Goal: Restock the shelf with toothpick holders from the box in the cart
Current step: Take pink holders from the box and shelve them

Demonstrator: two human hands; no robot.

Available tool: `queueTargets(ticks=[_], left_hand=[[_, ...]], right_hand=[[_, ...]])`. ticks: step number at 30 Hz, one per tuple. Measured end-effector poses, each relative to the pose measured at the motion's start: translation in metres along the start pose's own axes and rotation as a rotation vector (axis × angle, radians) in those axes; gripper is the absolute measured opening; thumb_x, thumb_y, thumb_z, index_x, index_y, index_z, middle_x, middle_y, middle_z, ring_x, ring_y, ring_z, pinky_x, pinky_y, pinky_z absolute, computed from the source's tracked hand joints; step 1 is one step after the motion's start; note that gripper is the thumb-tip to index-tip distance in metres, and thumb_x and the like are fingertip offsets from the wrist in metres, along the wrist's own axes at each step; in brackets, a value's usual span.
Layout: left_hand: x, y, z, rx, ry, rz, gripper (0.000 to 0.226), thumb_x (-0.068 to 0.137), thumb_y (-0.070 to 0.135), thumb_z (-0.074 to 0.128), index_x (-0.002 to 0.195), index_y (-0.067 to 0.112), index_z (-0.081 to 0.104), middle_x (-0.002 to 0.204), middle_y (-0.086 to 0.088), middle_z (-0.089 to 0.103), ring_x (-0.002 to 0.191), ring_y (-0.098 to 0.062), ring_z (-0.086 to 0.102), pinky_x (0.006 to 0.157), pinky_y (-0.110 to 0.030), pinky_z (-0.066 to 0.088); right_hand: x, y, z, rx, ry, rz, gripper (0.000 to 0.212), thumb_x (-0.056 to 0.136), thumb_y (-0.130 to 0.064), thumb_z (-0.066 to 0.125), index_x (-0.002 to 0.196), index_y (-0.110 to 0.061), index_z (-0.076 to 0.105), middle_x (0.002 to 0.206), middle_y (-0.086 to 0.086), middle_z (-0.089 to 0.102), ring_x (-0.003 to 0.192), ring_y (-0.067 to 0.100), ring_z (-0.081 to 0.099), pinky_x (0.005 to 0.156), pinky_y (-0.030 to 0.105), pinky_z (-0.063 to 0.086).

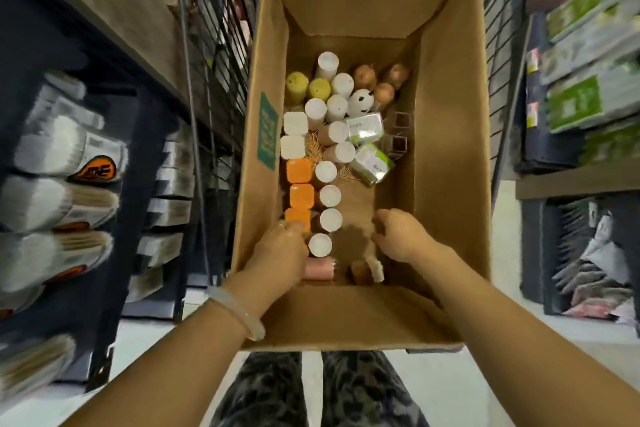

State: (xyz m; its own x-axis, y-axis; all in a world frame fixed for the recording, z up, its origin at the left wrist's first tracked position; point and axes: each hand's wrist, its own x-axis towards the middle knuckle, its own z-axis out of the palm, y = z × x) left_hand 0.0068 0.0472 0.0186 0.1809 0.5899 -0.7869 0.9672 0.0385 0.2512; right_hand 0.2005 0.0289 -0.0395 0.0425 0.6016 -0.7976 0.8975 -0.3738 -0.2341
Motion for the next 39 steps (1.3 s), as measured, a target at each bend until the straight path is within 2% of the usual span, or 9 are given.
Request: queueTargets(ticks=[8, 15, 19, 24, 27, 29, 33, 36, 39], left_hand=[[0.026, 0.005, 0.016, -0.130, -0.090, -0.079, 0.026, 0.095, 0.013, 0.048, 0.121, 0.014, 0.048, 0.129, -0.010, 0.050, 0.108, -0.024, 0.050, 0.086, -0.030, 0.039], [0.037, 0.008, 0.029, -0.211, -0.097, -0.144, 0.040, 0.095, 0.021, 0.051, 0.133, 0.020, 0.040, 0.128, -0.005, 0.053, 0.114, -0.024, 0.053, 0.091, -0.032, 0.043], [0.044, 0.001, 0.036, -0.158, -0.138, -0.210, 0.034, 0.095, 0.016, 0.050, 0.129, 0.017, 0.045, 0.130, -0.007, 0.052, 0.116, -0.025, 0.052, 0.098, -0.033, 0.044], [0.042, 0.000, 0.045, -0.137, -0.130, -0.189, 0.036, 0.095, 0.019, 0.051, 0.130, 0.020, 0.042, 0.129, -0.003, 0.051, 0.119, -0.021, 0.051, 0.094, -0.028, 0.041], [0.042, 0.001, 0.051, -0.108, -0.134, -0.159, 0.038, 0.098, 0.021, 0.047, 0.135, 0.019, 0.038, 0.132, -0.004, 0.050, 0.121, -0.021, 0.049, 0.096, -0.028, 0.040], [0.043, 0.001, 0.055, -0.095, -0.153, -0.156, 0.043, 0.098, 0.020, 0.047, 0.139, 0.019, 0.035, 0.135, -0.004, 0.048, 0.124, -0.022, 0.047, 0.100, -0.031, 0.040], [0.044, 0.001, 0.052, -0.212, -0.080, -0.122, 0.054, 0.091, 0.022, 0.059, 0.140, 0.024, 0.037, 0.138, -0.001, 0.046, 0.125, -0.022, 0.045, 0.104, -0.034, 0.041], [0.041, 0.008, 0.044, -0.298, -0.007, 0.064, 0.069, 0.085, 0.026, 0.068, 0.143, 0.029, 0.030, 0.143, 0.003, 0.036, 0.132, -0.020, 0.034, 0.107, -0.035, 0.035], [0.039, 0.014, 0.038, -0.375, 0.177, 0.164, 0.060, 0.078, 0.024, 0.074, 0.130, 0.026, 0.044, 0.127, 0.001, 0.046, 0.118, -0.018, 0.045, 0.095, -0.030, 0.042]], right_hand=[[0.033, 0.014, 0.038, 0.006, -0.224, 0.118, 0.043, 0.077, -0.008, 0.068, 0.118, -0.015, 0.057, 0.119, 0.007, 0.060, 0.106, 0.028, 0.058, 0.086, 0.037, 0.053], [0.035, 0.007, 0.050, 0.041, -0.403, 0.180, 0.054, 0.093, -0.024, 0.055, 0.141, -0.015, 0.031, 0.131, 0.008, 0.050, 0.112, 0.026, 0.054, 0.090, 0.032, 0.044], [0.038, 0.003, 0.061, -0.037, -0.526, 0.111, 0.059, 0.093, -0.040, 0.054, 0.142, -0.015, 0.033, 0.148, 0.009, 0.028, 0.131, 0.031, 0.039, 0.108, 0.039, 0.036], [0.044, 0.000, 0.071, 0.075, -0.472, 0.232, 0.051, 0.092, -0.030, 0.057, 0.137, -0.013, 0.038, 0.134, 0.007, 0.048, 0.108, 0.022, 0.054, 0.089, 0.028, 0.046], [0.045, 0.005, 0.068, 0.172, -0.399, 0.268, 0.021, 0.091, -0.028, 0.056, 0.108, -0.015, 0.057, 0.107, 0.004, 0.060, 0.097, 0.019, 0.059, 0.075, 0.024, 0.048], [0.044, 0.007, 0.058, 0.270, -0.326, 0.290, 0.017, 0.089, -0.029, 0.059, 0.095, -0.016, 0.052, 0.094, 0.000, 0.057, 0.090, 0.018, 0.057, 0.076, 0.027, 0.047], [0.041, -0.008, 0.017, 0.328, -0.240, 0.310, 0.039, 0.077, -0.039, 0.068, 0.105, -0.019, 0.050, 0.101, 0.001, 0.057, 0.086, 0.019, 0.056, 0.071, 0.030, 0.046], [0.031, -0.030, -0.016, 0.274, -0.225, 0.195, 0.042, 0.075, -0.048, 0.067, 0.102, -0.021, 0.050, 0.100, 0.001, 0.056, 0.087, 0.020, 0.058, 0.071, 0.032, 0.049], [0.019, -0.048, -0.036, 0.295, -0.191, 0.038, 0.041, 0.075, -0.043, 0.068, 0.103, -0.018, 0.052, 0.107, 0.003, 0.060, 0.095, 0.021, 0.061, 0.080, 0.035, 0.053]])
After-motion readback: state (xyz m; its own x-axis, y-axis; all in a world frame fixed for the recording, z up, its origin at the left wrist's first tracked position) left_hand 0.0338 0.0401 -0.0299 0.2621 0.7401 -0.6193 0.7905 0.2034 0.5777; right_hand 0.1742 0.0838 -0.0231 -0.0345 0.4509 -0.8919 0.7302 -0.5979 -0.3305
